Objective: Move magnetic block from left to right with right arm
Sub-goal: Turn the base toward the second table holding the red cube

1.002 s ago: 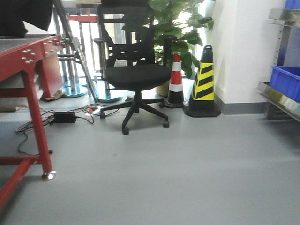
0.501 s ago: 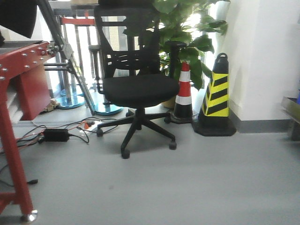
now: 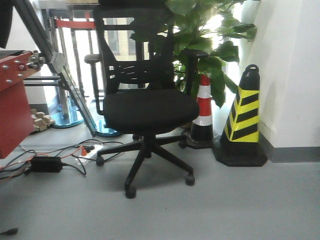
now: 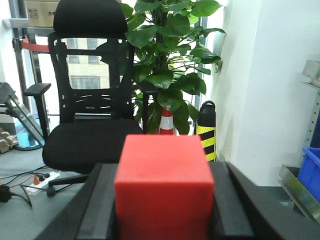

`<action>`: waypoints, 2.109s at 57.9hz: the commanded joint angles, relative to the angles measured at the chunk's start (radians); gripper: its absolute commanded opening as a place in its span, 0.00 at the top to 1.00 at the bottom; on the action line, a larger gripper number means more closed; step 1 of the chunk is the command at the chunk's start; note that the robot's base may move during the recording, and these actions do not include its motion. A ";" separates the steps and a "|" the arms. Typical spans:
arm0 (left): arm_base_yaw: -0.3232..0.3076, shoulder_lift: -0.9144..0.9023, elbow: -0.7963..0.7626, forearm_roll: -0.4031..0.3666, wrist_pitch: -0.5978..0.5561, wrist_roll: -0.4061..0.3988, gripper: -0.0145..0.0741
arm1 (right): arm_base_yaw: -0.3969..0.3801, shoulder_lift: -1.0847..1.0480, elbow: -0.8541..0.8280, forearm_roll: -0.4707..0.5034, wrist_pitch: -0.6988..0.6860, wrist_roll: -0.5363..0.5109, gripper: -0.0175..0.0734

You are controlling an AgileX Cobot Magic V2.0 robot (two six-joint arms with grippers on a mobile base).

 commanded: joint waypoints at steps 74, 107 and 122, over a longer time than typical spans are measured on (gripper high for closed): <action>-0.005 -0.009 0.007 -0.003 -0.078 -0.007 0.98 | -0.005 0.008 -0.030 -0.007 -0.089 -0.011 0.45; -0.005 -0.009 0.007 -0.003 -0.078 -0.007 0.98 | -0.005 0.008 -0.030 -0.007 -0.089 -0.011 0.45; -0.005 -0.009 0.007 -0.003 -0.078 -0.007 0.98 | -0.005 0.008 -0.030 -0.007 -0.089 -0.011 0.45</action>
